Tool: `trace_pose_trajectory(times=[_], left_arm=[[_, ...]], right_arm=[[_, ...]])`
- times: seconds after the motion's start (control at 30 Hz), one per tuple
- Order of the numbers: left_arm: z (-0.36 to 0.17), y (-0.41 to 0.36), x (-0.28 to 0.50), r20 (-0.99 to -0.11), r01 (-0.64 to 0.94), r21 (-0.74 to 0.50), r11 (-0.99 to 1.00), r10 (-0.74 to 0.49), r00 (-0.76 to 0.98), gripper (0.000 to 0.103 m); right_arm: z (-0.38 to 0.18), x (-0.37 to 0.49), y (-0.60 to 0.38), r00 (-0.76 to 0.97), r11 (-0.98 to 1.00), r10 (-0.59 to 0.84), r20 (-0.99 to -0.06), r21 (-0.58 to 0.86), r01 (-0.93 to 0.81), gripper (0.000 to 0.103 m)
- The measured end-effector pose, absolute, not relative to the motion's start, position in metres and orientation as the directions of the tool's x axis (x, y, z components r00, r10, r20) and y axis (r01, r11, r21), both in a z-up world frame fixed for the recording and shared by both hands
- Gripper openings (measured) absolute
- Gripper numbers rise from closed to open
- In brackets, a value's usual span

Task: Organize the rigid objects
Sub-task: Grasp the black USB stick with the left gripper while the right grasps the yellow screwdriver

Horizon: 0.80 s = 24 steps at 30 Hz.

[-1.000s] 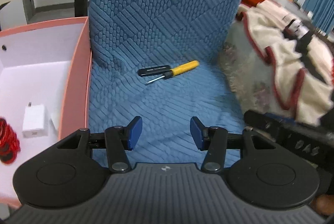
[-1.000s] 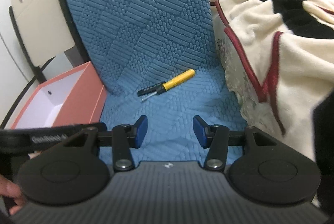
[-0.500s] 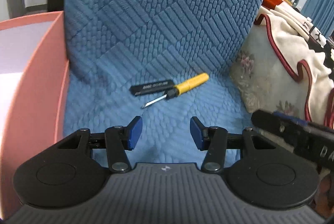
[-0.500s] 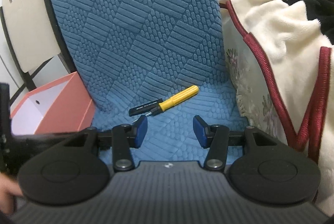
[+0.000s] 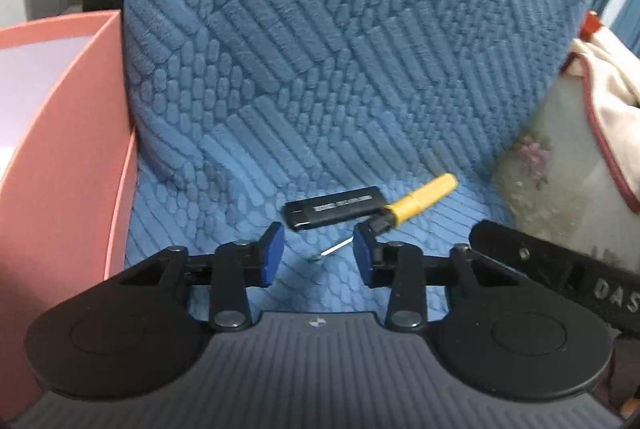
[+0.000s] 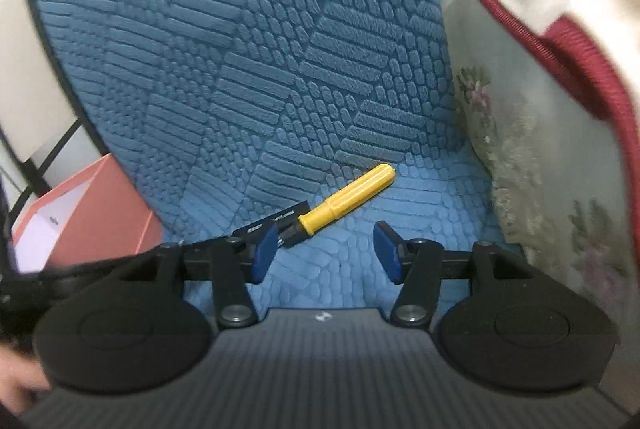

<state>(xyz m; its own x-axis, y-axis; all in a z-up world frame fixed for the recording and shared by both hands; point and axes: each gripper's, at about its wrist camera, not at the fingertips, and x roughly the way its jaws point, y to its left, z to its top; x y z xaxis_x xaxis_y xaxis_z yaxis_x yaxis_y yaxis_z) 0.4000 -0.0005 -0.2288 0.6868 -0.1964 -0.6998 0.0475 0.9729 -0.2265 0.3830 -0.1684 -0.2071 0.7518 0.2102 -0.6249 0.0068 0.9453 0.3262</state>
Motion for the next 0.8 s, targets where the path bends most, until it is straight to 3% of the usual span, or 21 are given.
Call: trace_pose_trajectory(times=[0.2, 0.33, 0.43, 0.57, 0.7, 0.8], left_arm=[[-0.233, 0.002, 0.403, -0.713, 0.004, -0.187, 0.982, -0.139, 0.688, 0.036], [-0.236, 0.012, 0.405, -0.716, -0.039, -0.250, 0.968, -0.157, 0.681, 0.036], [-0.237, 0.011, 0.404, -0.718, -0.054, -0.228, 0.972, -0.130, 0.684, 0.036], [-0.237, 0.012, 0.403, -0.720, -0.058, -0.230, 0.971, -0.130, 0.682, 0.036], [-0.236, 0.011, 0.402, -0.723, -0.056, -0.219, 0.974, -0.124, 0.679, 0.036], [-0.233, 0.012, 0.398, -0.715, -0.051, -0.234, 0.971, -0.137, 0.686, 0.036]], right_arm=[[-0.222, 0.420, -0.151, 0.708, 0.943, 0.215, -0.673, 0.333, 0.029, 0.059], [-0.228, 0.441, -0.139, 0.686, 0.953, 0.189, -0.702, 0.300, 0.044, 0.058], [-0.238, 0.453, -0.135, 0.654, 0.956, 0.168, -0.737, 0.284, 0.074, 0.058], [-0.240, 0.460, -0.121, 0.653, 0.979, 0.119, -0.748, 0.199, 0.049, 0.058], [-0.239, 0.457, -0.114, 0.649, 0.991, 0.097, -0.755, 0.131, 0.005, 0.041], [-0.236, 0.452, -0.121, 0.641, 0.993, 0.090, -0.762, 0.118, 0.001, 0.039]])
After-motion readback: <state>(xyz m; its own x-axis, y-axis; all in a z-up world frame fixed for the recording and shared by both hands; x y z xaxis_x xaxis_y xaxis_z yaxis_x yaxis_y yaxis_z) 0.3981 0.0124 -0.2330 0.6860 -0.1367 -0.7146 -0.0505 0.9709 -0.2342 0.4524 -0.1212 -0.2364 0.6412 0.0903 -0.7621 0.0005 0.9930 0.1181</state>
